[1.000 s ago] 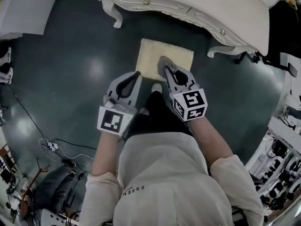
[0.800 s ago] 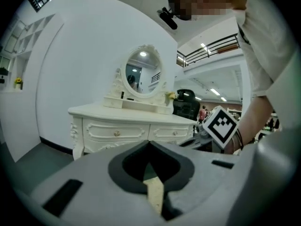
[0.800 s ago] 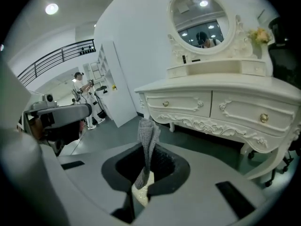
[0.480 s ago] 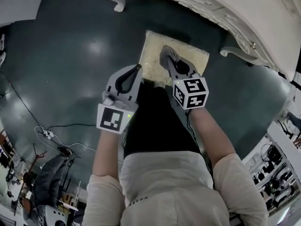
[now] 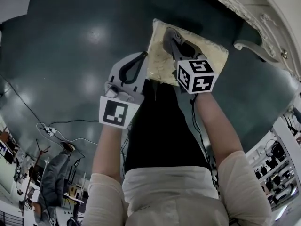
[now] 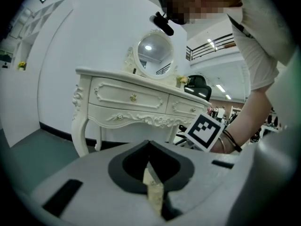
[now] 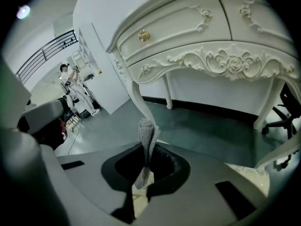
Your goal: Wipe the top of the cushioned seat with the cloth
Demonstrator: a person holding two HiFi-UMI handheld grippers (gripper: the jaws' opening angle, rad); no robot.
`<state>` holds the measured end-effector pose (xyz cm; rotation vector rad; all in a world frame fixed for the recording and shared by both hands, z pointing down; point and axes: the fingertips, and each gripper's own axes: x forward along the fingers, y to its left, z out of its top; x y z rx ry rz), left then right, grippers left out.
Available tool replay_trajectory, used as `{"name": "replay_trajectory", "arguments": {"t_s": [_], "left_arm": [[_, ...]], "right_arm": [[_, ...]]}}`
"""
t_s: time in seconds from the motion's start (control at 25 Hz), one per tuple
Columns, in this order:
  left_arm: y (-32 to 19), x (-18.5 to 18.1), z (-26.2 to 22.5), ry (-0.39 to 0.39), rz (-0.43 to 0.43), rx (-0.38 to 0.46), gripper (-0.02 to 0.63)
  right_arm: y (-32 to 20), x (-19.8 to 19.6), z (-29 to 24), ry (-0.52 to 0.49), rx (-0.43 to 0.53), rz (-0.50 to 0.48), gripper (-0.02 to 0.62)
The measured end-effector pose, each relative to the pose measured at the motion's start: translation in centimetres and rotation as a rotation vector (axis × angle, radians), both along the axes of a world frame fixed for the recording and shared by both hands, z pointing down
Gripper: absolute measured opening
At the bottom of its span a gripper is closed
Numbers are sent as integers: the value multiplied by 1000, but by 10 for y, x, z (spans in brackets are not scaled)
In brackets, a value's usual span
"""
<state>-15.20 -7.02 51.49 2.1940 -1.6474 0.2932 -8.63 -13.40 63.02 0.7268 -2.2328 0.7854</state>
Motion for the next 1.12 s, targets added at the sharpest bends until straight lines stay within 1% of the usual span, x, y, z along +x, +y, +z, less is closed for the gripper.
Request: {"name": "replay_trajectory", "arguments": {"t_s": [0.08, 0.24, 0.36, 0.44, 0.56, 0.76, 0.92, 1.12], "left_arm": [[-3, -3, 12, 12, -7, 0, 2], [-5, -10, 31, 18, 0, -26, 2], [-4, -16, 38, 29, -6, -36, 2], [0, -18, 42, 39, -3, -51, 2], [2, -20, 46, 41, 6, -62, 2], [-6, -12, 51, 20, 33, -60, 2], [-15, 2, 48, 25, 55, -49, 2], [-19, 21, 51, 36, 78, -56, 2]], "right_arm": [[0, -6, 14, 11, -10, -10, 27], [0, -20, 39, 26, -38, -25, 26], [-1, -26, 55, 65, -38, -45, 26], [1, -26, 62, 91, -33, -66, 26], [2, -26, 62, 102, -37, -93, 26], [-2, -14, 64, 140, -75, -74, 26], [-5, 0, 63, 157, -77, -63, 26], [-9, 17, 65, 179, -82, -49, 26]]}}
